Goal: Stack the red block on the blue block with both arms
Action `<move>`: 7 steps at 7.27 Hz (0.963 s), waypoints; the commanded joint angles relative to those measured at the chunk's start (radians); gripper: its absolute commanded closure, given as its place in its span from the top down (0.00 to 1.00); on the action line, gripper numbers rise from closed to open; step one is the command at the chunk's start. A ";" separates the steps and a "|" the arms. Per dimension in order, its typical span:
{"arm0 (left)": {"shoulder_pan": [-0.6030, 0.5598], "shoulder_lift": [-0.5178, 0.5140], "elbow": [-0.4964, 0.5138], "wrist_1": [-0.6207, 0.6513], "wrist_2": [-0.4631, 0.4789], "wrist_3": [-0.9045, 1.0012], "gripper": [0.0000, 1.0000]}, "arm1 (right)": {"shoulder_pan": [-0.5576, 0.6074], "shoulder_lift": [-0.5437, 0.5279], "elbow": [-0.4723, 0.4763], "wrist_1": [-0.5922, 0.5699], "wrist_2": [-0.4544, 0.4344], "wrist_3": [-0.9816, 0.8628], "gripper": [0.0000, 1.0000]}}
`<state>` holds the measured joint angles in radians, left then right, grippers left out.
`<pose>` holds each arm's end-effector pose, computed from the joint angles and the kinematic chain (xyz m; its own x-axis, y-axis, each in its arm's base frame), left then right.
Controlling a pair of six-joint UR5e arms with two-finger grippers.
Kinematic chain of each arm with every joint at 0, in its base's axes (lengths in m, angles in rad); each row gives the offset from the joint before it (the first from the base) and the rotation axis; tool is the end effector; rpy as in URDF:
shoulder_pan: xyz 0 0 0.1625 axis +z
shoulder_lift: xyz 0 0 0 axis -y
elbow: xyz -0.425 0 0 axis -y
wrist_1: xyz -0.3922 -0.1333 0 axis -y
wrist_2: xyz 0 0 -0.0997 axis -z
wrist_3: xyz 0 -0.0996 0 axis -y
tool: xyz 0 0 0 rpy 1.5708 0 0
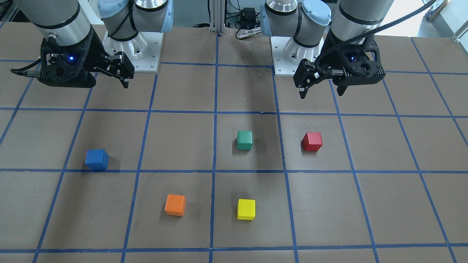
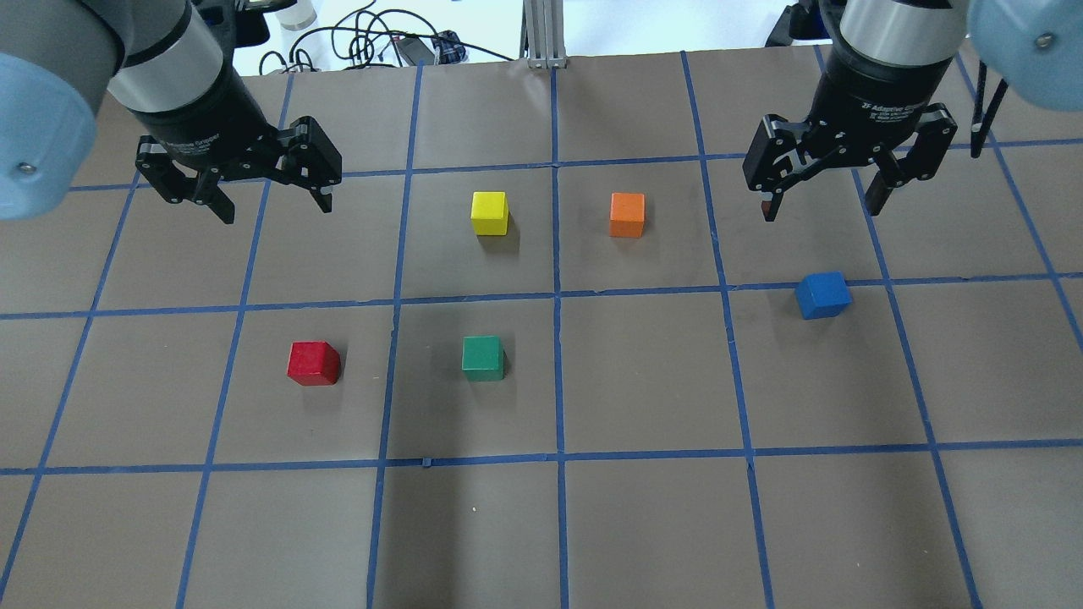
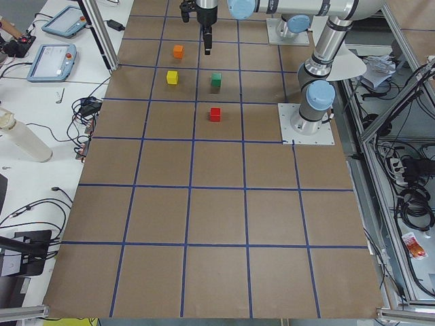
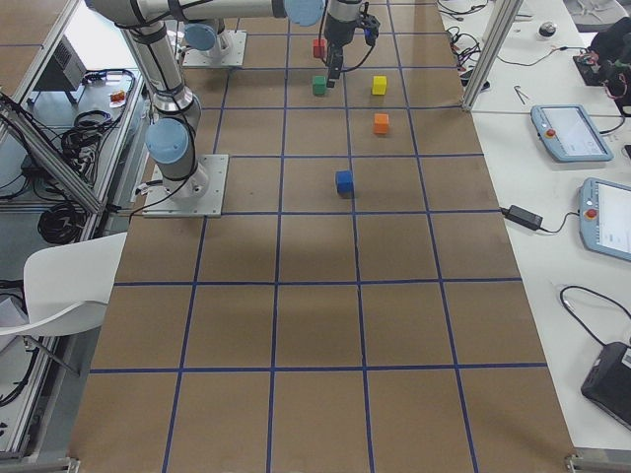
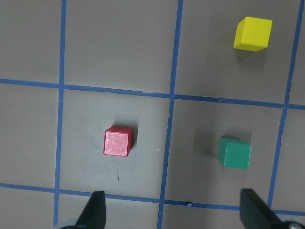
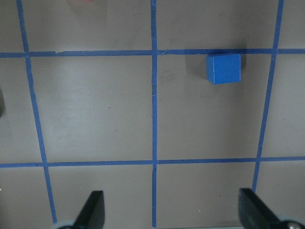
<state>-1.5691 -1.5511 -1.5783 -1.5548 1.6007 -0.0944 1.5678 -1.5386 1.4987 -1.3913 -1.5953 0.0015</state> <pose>-0.1295 -0.4865 0.4955 -0.9949 -0.0967 -0.0271 -0.0959 0.9949 -0.0309 0.1294 -0.4908 0.4905 -0.9997 0.0011 0.0245 0.0045 0.9903 0.1391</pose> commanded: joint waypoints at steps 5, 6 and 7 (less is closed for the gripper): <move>0.015 -0.003 -0.046 0.007 -0.004 0.005 1.00 | 0.000 0.000 0.000 0.000 0.000 -0.002 1.00; 0.027 -0.013 -0.099 0.016 0.002 0.063 1.00 | 0.000 0.000 0.000 0.000 0.000 0.000 1.00; 0.081 -0.014 -0.148 0.075 -0.002 0.141 1.00 | 0.000 0.000 0.000 0.000 0.000 0.000 1.00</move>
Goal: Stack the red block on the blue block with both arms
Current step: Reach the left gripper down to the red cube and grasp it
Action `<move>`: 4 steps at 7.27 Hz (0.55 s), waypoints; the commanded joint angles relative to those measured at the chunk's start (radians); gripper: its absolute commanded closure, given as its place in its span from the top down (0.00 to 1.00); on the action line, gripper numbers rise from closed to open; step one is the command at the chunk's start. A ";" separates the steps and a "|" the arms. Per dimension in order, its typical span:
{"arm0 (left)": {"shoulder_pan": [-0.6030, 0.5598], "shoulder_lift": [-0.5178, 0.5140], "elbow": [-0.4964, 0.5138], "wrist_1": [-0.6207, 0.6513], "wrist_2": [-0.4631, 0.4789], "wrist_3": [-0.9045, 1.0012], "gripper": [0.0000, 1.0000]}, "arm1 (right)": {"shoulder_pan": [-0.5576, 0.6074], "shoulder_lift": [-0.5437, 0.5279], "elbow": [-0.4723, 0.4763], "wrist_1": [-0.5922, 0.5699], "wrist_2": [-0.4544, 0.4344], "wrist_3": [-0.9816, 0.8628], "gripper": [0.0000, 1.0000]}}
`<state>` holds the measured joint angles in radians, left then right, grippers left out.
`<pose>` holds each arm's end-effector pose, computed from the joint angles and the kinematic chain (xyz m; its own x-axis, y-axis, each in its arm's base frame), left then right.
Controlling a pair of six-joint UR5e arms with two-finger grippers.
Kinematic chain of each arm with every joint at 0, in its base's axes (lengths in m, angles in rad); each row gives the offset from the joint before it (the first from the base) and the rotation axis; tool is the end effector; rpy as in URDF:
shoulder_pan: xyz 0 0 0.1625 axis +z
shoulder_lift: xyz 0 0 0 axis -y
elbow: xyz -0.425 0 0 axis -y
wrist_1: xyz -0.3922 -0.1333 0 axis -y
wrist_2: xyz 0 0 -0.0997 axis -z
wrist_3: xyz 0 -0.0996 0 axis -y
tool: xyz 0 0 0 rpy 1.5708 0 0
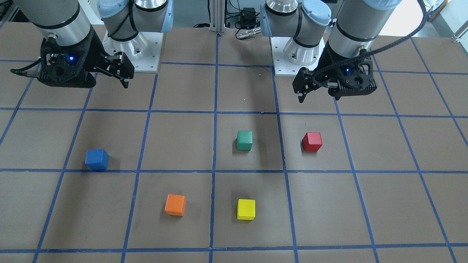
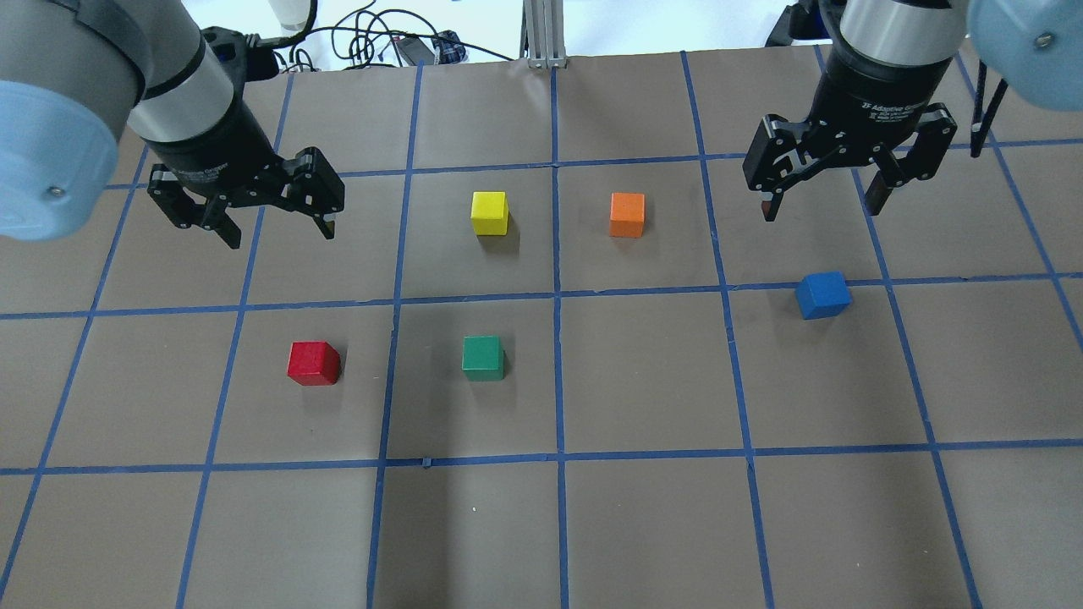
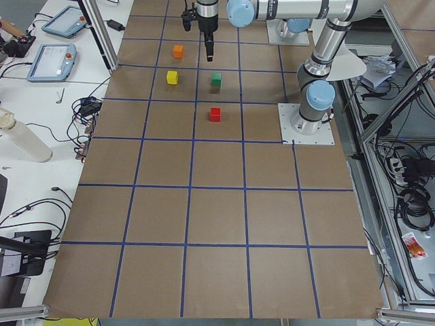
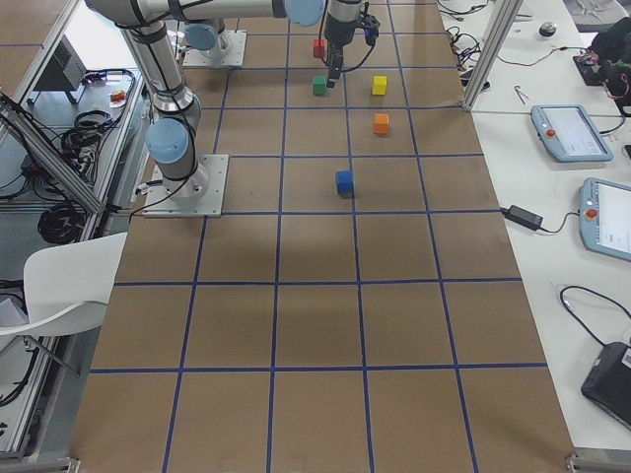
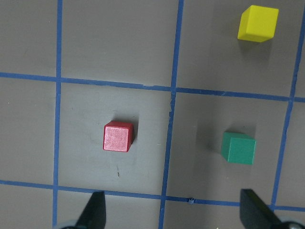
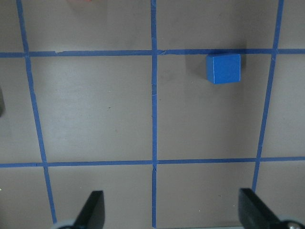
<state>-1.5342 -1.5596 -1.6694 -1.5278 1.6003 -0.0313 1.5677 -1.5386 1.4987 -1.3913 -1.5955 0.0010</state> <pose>-0.1127 -0.4856 0.4494 -0.9973 -0.0665 -0.0308 -0.0678 0.9968 0.0434 0.1293 -0.4908 0.4905 -0.9997 0.0006 0.0246 0.0041 0.9903 0.1391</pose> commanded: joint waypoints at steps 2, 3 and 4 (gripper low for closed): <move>0.120 -0.061 -0.216 0.192 0.003 0.111 1.00 | -0.002 0.000 0.000 0.000 0.000 0.000 1.00; 0.126 -0.080 -0.316 0.337 0.009 0.143 1.00 | -0.002 0.000 0.000 0.000 0.002 0.000 1.00; 0.149 -0.105 -0.399 0.460 0.010 0.181 1.00 | -0.002 0.000 0.000 -0.002 0.003 0.000 1.00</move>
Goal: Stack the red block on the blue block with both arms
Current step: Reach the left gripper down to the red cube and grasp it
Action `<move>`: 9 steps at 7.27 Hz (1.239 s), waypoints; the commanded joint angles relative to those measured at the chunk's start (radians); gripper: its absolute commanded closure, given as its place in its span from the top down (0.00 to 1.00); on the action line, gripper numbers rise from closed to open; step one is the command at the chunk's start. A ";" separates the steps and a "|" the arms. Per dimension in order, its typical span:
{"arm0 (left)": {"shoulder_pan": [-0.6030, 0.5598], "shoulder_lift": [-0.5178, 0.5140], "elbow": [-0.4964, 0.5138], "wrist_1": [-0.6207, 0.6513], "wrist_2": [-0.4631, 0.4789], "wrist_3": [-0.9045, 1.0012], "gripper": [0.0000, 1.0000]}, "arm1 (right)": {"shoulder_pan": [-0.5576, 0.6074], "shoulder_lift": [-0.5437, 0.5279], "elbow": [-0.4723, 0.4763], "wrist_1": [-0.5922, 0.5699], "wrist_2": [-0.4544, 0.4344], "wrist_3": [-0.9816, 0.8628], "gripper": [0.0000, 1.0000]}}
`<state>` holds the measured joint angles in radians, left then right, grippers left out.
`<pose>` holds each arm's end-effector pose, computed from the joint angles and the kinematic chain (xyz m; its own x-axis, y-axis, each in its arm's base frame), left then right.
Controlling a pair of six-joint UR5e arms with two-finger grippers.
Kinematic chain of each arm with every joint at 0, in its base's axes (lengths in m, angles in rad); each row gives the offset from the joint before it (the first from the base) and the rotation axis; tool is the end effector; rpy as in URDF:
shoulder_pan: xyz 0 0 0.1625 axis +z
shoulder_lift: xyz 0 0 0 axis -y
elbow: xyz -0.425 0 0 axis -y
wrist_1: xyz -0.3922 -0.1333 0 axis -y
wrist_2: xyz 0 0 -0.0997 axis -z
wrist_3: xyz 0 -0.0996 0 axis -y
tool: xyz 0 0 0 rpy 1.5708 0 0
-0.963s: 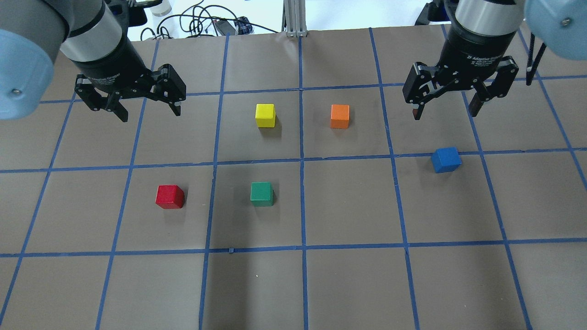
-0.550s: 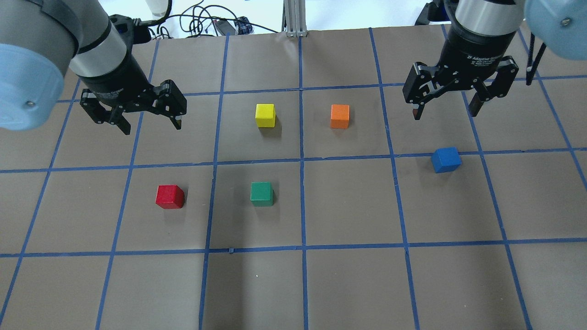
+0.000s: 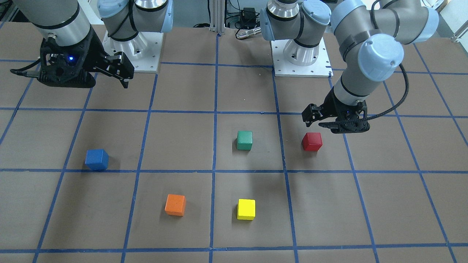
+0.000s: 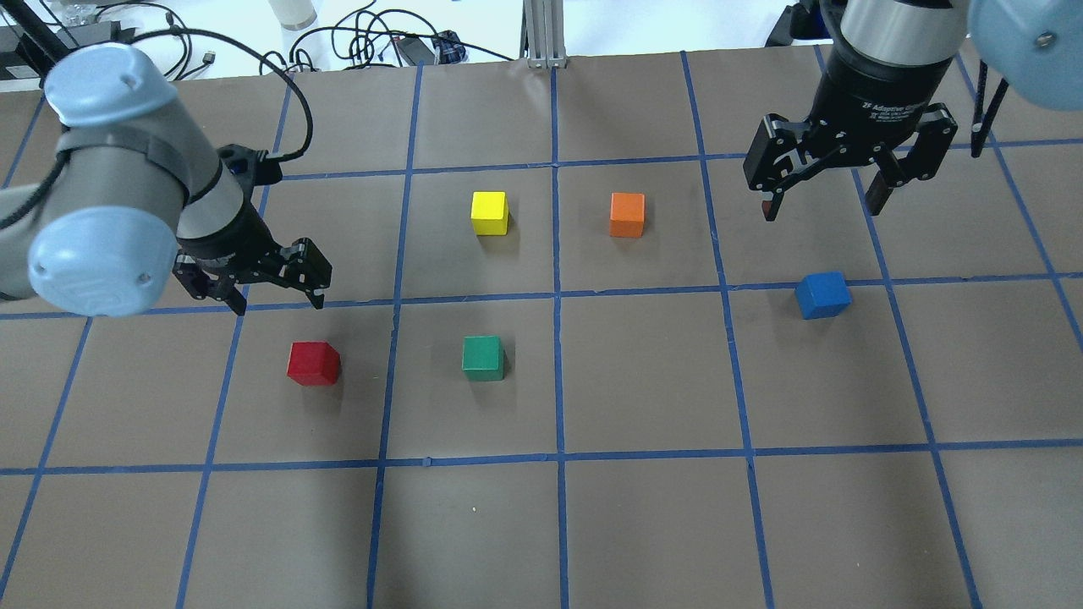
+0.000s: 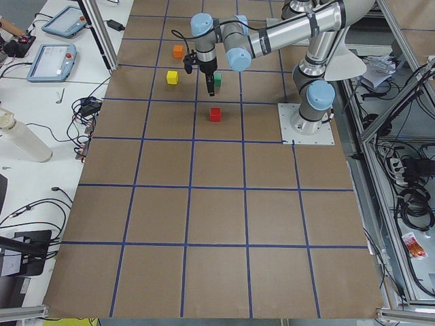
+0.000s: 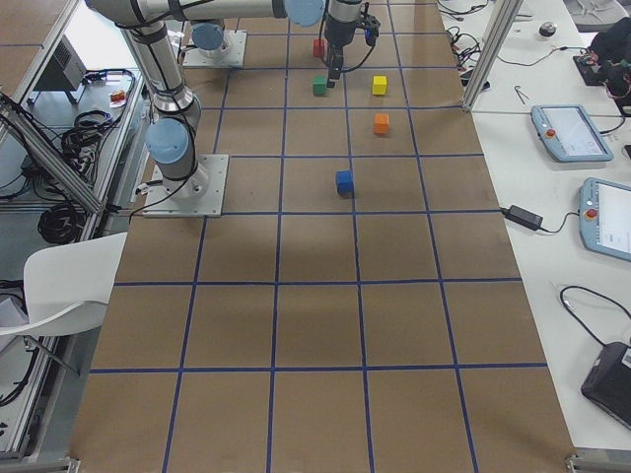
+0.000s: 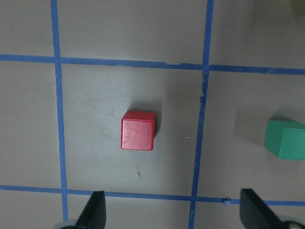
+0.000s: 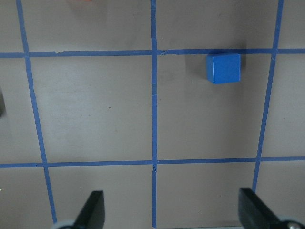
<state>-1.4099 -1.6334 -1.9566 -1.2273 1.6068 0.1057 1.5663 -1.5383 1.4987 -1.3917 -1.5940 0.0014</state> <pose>-0.0529 -0.4835 0.3072 -0.9983 -0.0519 -0.0246 -0.0543 0.9927 0.1079 0.1288 -0.4912 0.4903 -0.9997 0.0027 0.0232 0.0059 0.9903 0.1390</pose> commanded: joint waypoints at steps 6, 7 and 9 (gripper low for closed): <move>0.065 -0.158 -0.208 0.342 -0.007 0.054 0.34 | 0.000 0.000 0.000 0.000 0.002 0.000 1.00; 0.059 -0.158 -0.202 0.347 -0.007 0.048 0.16 | 0.000 0.000 0.000 0.000 0.000 -0.001 1.00; 0.034 -0.152 -0.148 0.332 -0.012 0.014 0.07 | 0.000 0.000 0.000 -0.001 0.002 -0.001 1.00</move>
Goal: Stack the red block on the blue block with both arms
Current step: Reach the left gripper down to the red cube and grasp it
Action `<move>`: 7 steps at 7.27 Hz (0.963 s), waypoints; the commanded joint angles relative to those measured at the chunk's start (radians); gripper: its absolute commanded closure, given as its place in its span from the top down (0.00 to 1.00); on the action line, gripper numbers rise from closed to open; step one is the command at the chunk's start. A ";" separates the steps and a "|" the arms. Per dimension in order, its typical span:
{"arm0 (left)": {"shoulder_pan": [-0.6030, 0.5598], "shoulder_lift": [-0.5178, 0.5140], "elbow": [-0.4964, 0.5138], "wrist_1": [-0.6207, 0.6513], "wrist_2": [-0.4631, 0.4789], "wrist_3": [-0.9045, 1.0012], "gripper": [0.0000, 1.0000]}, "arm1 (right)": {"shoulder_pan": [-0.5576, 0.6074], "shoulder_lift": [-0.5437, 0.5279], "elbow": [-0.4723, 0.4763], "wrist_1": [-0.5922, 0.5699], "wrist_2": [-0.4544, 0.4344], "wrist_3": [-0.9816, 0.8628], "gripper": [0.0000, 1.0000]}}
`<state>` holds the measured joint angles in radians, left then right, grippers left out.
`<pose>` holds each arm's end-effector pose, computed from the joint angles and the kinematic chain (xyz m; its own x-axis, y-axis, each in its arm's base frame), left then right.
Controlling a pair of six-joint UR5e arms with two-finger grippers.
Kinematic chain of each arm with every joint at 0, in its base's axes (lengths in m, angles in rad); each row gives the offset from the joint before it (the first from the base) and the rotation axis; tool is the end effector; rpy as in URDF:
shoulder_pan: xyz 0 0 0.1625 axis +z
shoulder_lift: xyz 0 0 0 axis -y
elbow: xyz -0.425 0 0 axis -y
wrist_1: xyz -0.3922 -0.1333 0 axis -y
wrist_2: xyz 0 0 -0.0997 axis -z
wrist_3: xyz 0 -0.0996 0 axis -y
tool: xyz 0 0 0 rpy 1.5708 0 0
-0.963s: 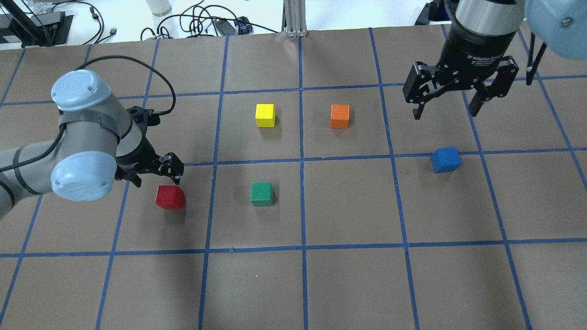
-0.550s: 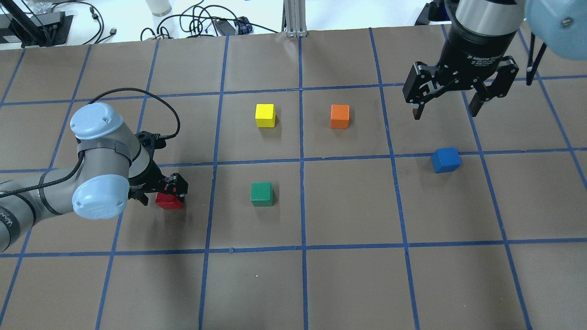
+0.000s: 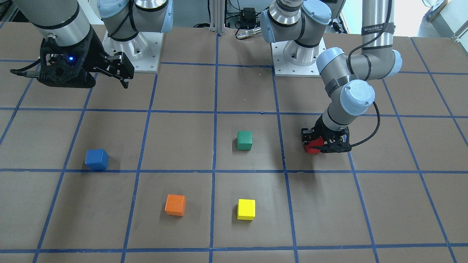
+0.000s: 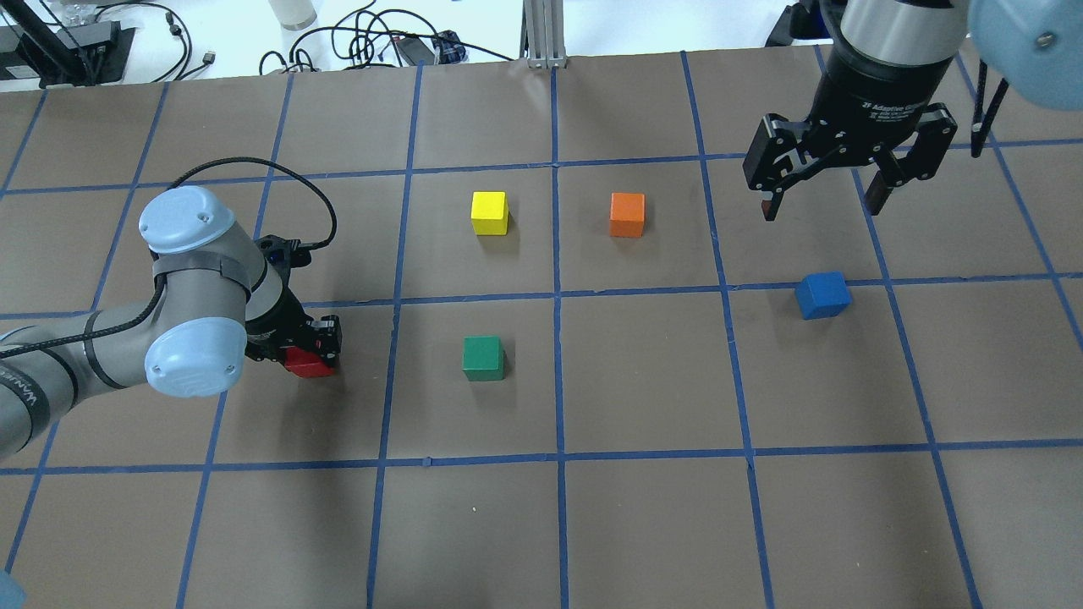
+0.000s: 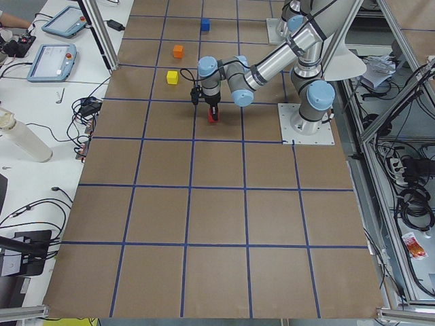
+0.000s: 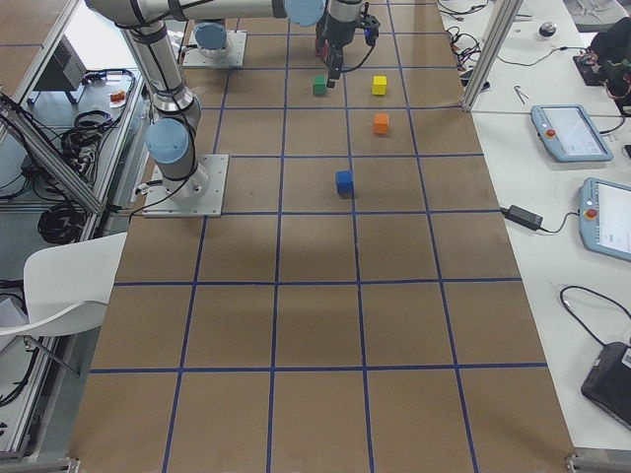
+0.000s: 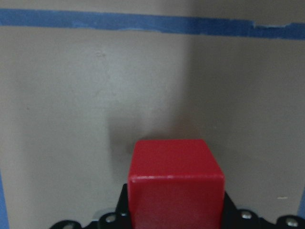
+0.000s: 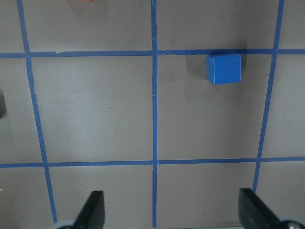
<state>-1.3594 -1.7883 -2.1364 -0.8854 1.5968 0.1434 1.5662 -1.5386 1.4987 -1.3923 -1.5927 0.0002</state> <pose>-0.0315 -0.4764 0.1920 -0.9977 -0.0661 -0.0117 -0.0669 0.9927 0.1002 0.1289 -0.4912 0.4905 -0.9998 0.0018 0.0217 0.0048 0.9904 0.1381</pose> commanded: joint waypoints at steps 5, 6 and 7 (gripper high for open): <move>-0.372 -0.107 0.341 -0.096 -0.104 -0.503 0.07 | -0.003 0.001 0.000 -0.001 -0.003 0.001 1.00; -0.448 -0.167 0.401 -0.092 -0.109 -0.648 0.08 | -0.008 0.002 0.000 -0.001 -0.003 0.001 1.00; -0.520 -0.216 0.467 -0.083 -0.107 -0.729 0.08 | -0.008 0.002 0.000 -0.001 -0.003 0.003 1.00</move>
<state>-1.7854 -1.9403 -1.7522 -0.9738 1.4911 -0.4543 1.5601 -1.5372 1.4987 -1.3929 -1.5951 0.0017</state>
